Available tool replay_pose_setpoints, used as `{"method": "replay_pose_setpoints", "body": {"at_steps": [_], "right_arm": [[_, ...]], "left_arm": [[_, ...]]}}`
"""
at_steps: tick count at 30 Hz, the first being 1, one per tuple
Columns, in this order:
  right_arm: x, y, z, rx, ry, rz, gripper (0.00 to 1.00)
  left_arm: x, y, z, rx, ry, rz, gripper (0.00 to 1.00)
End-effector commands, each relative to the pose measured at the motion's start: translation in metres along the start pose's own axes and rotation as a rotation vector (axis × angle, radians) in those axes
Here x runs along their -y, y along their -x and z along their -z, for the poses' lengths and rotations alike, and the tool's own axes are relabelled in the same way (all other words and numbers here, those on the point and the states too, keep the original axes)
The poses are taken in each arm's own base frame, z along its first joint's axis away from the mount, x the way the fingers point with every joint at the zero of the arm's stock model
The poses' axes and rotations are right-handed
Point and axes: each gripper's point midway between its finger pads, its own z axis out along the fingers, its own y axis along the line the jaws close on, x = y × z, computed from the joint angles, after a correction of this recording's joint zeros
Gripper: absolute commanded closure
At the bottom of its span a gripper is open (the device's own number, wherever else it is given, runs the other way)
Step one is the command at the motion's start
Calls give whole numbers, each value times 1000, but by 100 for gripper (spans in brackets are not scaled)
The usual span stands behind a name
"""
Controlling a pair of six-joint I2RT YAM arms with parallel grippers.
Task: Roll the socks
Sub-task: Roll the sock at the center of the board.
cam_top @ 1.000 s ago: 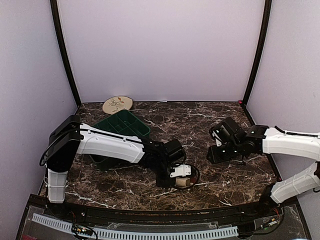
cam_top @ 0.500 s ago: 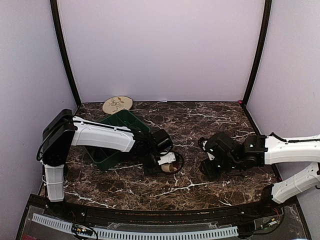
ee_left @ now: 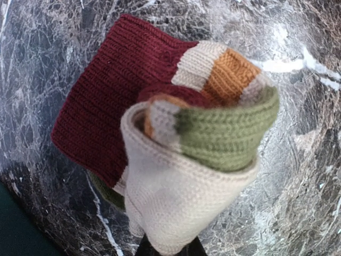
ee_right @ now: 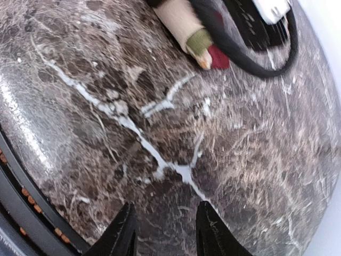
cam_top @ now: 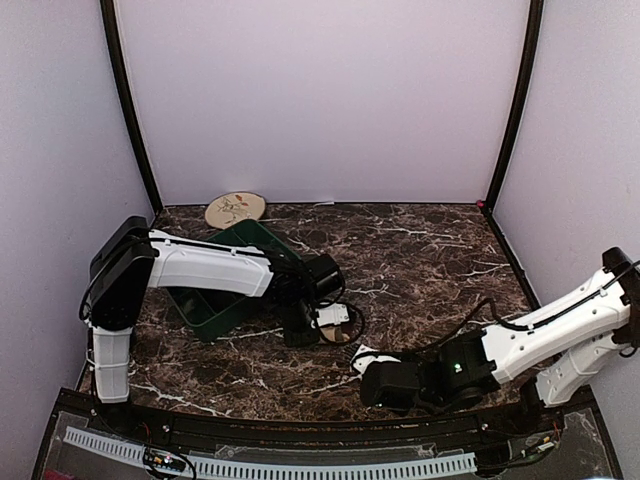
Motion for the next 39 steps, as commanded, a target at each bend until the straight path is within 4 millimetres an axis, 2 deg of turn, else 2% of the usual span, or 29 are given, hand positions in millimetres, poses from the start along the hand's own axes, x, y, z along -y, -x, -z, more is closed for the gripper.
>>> {"method": "replay_pose_setpoints", "body": {"at_steps": [1,5,9,15,19,23,28,39], "right_arm": [[-11,30,3,105,-99,149,64],[-24,42,-5,147,-98,225,65],[-40,51,-21,155,-124,357,64],[-65,72,-41,200,-136,503,53],[-72,73,-60,178,-158,574,46],[-68,75,-78,151,-184,609,42],[-51,76,-99,104,-212,617,40],[-23,63,-132,21,-214,620,40]], "left_arm": [[50,-59,-30,-242,-253,-31,100],[57,-61,-31,-248,-302,-28,100],[62,-62,-31,-248,-344,-20,100],[62,-59,-30,-238,-372,-9,100],[62,-58,-29,-231,-383,-7,100],[63,-57,-29,-225,-392,-5,100],[65,-59,-29,-227,-401,-3,100],[62,-56,-26,-209,-408,4,100]]}}
